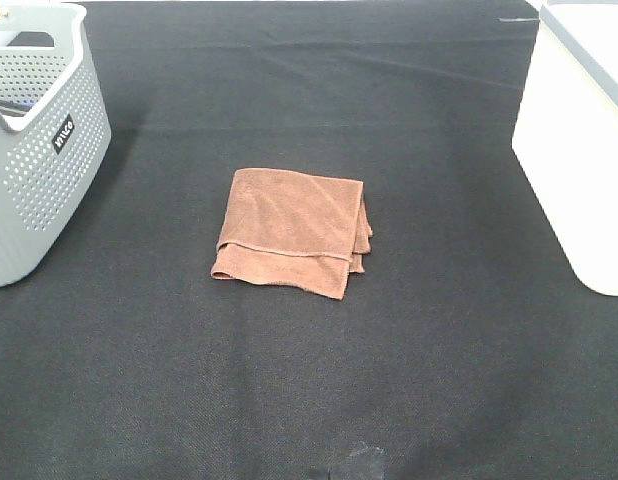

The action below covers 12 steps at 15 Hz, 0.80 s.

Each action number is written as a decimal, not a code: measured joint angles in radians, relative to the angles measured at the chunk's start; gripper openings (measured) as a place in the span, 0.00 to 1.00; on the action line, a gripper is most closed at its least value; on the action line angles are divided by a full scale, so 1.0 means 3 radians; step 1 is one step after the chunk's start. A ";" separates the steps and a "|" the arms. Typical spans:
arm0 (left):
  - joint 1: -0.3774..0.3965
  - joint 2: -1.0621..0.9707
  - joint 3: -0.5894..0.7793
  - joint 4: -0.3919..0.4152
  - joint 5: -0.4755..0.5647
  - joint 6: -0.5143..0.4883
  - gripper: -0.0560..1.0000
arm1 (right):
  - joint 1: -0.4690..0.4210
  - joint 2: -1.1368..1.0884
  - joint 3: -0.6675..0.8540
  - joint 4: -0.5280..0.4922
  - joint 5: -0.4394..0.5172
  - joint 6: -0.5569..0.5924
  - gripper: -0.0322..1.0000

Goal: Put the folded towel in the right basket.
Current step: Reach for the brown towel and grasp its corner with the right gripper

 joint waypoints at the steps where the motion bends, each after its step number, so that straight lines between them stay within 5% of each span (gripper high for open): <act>1: 0.0000 0.0000 0.0000 0.0000 0.0000 0.0000 0.99 | 0.0000 0.0000 0.0000 0.0000 0.0000 0.0000 0.96; 12: 0.0000 0.0000 0.0000 -0.0037 0.0000 0.0000 0.99 | 0.0000 0.0000 0.0000 0.0000 0.0000 0.0000 0.96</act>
